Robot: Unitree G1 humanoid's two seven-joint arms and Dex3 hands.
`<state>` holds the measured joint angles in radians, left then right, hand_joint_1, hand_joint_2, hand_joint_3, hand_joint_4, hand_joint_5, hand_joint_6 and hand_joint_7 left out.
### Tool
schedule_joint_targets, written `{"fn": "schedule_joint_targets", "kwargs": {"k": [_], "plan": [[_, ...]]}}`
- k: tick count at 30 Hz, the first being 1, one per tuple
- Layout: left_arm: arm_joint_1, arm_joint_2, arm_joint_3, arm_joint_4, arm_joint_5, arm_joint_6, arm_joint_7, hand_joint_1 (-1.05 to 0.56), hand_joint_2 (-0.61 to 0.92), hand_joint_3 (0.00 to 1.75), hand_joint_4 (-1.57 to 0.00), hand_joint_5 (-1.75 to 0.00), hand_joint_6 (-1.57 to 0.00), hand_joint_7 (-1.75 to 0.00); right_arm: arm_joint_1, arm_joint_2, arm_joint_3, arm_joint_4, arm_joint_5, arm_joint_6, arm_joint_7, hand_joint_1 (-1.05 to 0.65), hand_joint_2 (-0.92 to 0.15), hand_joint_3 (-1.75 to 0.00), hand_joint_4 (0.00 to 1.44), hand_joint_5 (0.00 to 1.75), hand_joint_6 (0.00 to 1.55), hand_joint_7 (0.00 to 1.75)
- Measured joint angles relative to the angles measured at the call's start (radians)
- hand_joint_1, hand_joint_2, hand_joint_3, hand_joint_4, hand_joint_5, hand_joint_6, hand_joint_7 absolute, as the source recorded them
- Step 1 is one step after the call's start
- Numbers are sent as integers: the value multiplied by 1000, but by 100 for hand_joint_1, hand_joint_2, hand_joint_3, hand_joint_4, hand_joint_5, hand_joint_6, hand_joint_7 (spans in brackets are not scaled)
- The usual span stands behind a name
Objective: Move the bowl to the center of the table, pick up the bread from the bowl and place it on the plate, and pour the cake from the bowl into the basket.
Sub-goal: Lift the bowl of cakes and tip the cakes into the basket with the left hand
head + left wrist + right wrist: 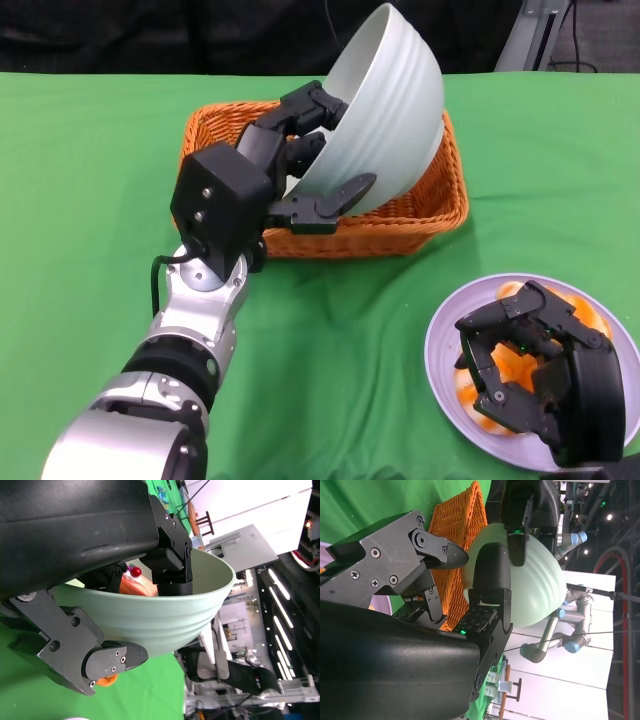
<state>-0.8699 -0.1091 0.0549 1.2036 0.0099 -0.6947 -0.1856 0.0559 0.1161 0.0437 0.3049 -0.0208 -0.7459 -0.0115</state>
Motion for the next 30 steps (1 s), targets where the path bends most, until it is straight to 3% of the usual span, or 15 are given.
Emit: {"fn": "schedule_joint_targets", "kwargs": {"k": [6,14,23,30], "plan": [[-26,-36,70,-2,-95,14,-91,-16,63,100,-70,-173,-64,-153,-12,0,0,18,2,-16,8,-6,-61,-83,76,150,76,117],[-78,-62,153,-18,-214,71,-184,-14,67,96,-72,-175,-67,-153,-21,0,-8,43,6,-27,11,-5,-58,-88,76,150,76,118],[-107,-78,262,-69,-395,283,-307,-8,67,102,-76,-175,-73,-154,-30,5,-16,74,4,-46,10,-6,-57,-90,76,151,76,119],[-135,-84,332,-87,-511,496,-322,-3,71,107,-72,-175,-66,-165,-31,6,-17,80,4,-52,13,-6,-57,-89,75,151,75,119]]}}
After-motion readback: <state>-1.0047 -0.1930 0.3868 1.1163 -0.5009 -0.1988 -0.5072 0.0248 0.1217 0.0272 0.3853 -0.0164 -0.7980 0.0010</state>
